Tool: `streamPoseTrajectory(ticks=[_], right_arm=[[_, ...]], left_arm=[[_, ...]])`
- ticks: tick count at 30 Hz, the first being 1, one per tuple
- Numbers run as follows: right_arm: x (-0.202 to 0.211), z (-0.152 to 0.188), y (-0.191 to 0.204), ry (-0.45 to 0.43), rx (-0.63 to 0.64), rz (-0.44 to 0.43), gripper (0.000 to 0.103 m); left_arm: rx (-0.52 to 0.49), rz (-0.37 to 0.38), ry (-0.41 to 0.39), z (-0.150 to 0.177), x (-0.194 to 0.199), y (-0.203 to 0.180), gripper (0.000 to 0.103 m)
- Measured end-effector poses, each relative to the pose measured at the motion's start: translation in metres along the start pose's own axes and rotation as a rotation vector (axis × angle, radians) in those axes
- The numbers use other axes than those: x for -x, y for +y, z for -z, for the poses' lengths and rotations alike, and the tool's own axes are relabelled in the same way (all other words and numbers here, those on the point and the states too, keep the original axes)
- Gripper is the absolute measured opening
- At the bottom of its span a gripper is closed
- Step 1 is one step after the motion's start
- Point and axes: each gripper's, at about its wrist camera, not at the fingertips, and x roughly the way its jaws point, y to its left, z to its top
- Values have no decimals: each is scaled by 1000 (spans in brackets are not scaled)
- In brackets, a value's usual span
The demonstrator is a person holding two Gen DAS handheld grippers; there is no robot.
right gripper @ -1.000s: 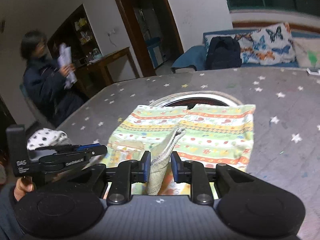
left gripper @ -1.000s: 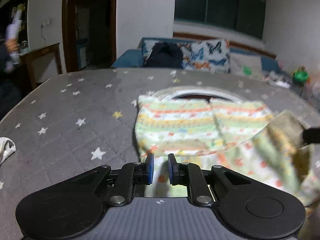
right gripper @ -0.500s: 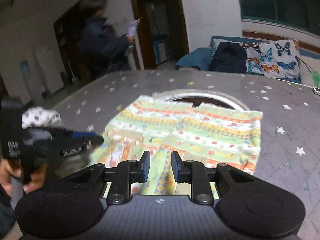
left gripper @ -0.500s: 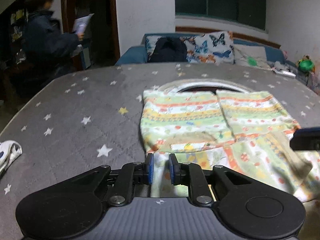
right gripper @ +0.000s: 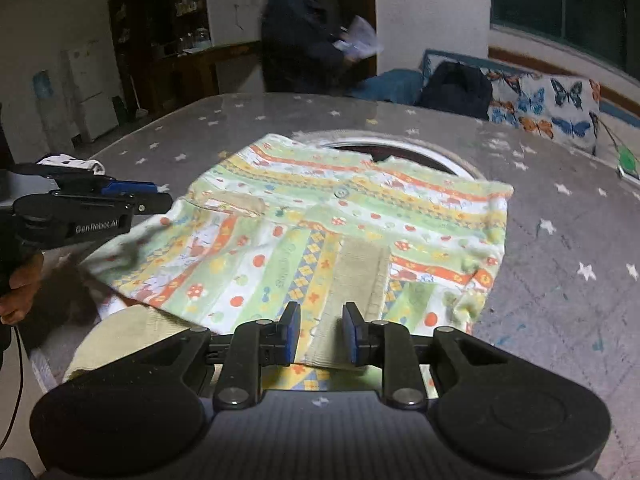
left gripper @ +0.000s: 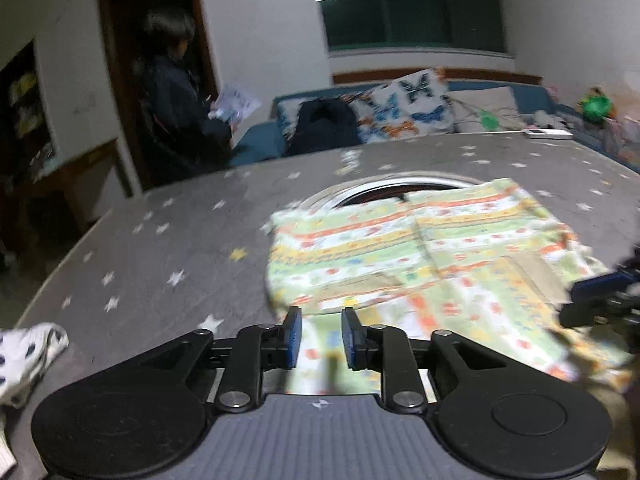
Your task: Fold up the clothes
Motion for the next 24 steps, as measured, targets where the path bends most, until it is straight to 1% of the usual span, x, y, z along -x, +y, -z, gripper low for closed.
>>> streamPoseTrajectory(ticks=[4,8,11,15,17,20,24], right_arm=[[-1,0,6,-6,24,-19,23],[-4,7,8,11,55,-13,23],[2,11,11,9,101,0,23],[11,11,14,-12,124,-4,24],[11,11,17,-22,137,-10,36],[10,11,23,-36,155,-21,37],[3,17,27,-8,172,-28,37]], left_arm=[[-72,48,-7,6,7,-23,26],[-177,58,-2,18,8,-45,27],[-221,59,8,24,7,-52,26],[-229,66,1,28,7,-55,26],[-232,66,1,30,7,-55,26],[-239,61,5,33,6,-55,26],[-241,58,2,35,8,-54,27]])
